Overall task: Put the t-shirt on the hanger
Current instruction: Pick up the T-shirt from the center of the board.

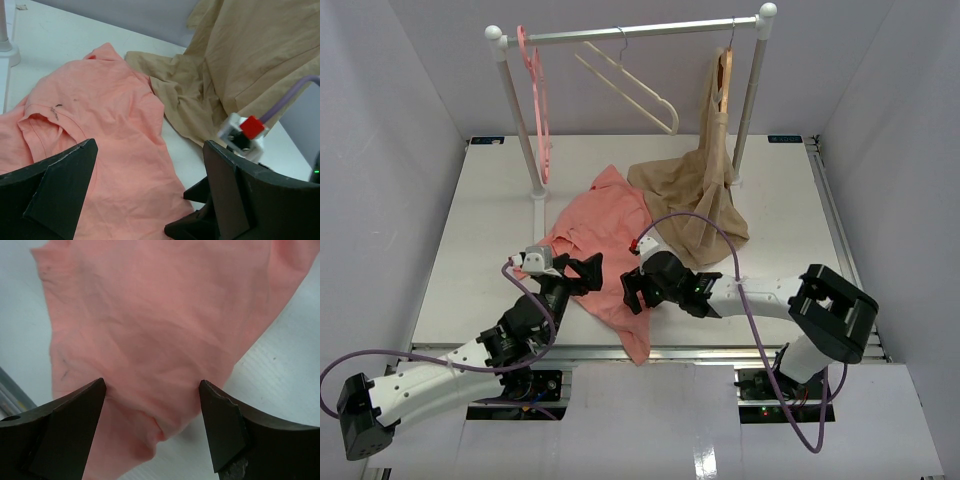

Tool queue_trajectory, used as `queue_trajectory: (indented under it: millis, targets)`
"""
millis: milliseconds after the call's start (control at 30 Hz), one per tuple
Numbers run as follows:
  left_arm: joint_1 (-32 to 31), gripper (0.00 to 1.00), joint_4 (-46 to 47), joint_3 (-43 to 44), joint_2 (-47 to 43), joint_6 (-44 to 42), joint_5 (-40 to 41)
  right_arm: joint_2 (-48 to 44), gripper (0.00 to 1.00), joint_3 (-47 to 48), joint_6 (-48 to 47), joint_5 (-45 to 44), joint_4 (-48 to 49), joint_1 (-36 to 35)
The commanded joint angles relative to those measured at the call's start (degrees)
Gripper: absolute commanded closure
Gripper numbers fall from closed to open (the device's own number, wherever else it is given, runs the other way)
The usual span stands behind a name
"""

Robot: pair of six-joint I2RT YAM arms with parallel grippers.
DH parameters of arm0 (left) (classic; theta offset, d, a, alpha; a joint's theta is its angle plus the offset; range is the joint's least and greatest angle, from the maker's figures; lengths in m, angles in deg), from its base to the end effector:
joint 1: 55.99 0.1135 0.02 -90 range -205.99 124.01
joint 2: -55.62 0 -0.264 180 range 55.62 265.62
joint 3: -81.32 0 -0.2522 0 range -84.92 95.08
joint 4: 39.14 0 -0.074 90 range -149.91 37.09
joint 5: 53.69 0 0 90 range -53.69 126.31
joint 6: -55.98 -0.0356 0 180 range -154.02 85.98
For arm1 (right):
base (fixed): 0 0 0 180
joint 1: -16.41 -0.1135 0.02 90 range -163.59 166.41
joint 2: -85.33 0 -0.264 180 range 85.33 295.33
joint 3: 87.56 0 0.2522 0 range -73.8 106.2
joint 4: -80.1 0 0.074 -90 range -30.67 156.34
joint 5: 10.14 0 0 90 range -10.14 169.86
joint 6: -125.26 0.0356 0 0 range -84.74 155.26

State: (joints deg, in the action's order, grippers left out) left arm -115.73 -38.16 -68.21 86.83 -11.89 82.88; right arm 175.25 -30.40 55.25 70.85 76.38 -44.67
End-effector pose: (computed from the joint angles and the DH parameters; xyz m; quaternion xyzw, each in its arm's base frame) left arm 0.0953 -0.1121 0.2475 -0.0562 0.7038 -0.2157 0.6745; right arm 0.1594 0.2770 0.1761 -0.2793 0.8459 0.2384 0.3867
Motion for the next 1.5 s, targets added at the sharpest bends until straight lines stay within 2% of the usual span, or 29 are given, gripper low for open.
queue_trajectory:
  millis: [0,100,233,467,567,700,900,1000,1100,1200,1467]
  targets:
    - [-0.11,0.03,0.56,-0.06,-0.44,-0.29,1.32,2.78,0.27,4.16,2.41,-2.83,-5.29,-0.80]
    - [-0.11,0.03,1.69,-0.54,-0.28,-1.28,0.97,3.17,0.49,3.47,4.00,-6.39,-7.37,-0.80]
    - [-0.11,0.06,4.33,-0.89,1.66,-3.06,-1.16,-0.10,0.92,2.14,4.47,-11.13,-10.38,-0.80]
    - [-0.10,0.08,6.79,0.26,9.28,-6.73,-1.26,-12.49,0.92,-2.74,3.74,-21.38,-16.02,-0.79]
    - [0.90,0.09,6.93,1.41,17.17,-6.78,0.21,-15.96,0.92,-6.59,4.69,-26.21,-15.93,-0.20]
    - [4.43,0.10,4.21,4.25,25.87,-4.71,-0.71,-19.37,0.92,-8.88,5.69,-26.96,-16.01,1.05]
    - [10.96,0.16,0.90,5.71,30.66,-1.21,-5.86,-24.08,0.92,-10.53,6.82,-28.43,-15.93,1.57]
    - [11.98,0.23,0.37,6.34,32.34,-1.30,-6.45,-25.09,0.92,-11.23,6.99,-28.24,-15.58,1.75]
    - [13.10,0.43,0.17,6.87,35.13,-1.30,-7.77,-26.02,0.92,-11.43,6.99,-27.90,-15.58,1.87]
    - [13.33,0.53,-1.61,7.94,36.28,-1.00,-9.17,-26.85,0.92,-11.60,6.89,-27.89,-15.58,2.02]
    - [13.27,0.50,-5.37,8.16,37.86,0.27,-8.09,-29.24,0.92,-12.83,6.53,-28.66,-15.23,2.29]
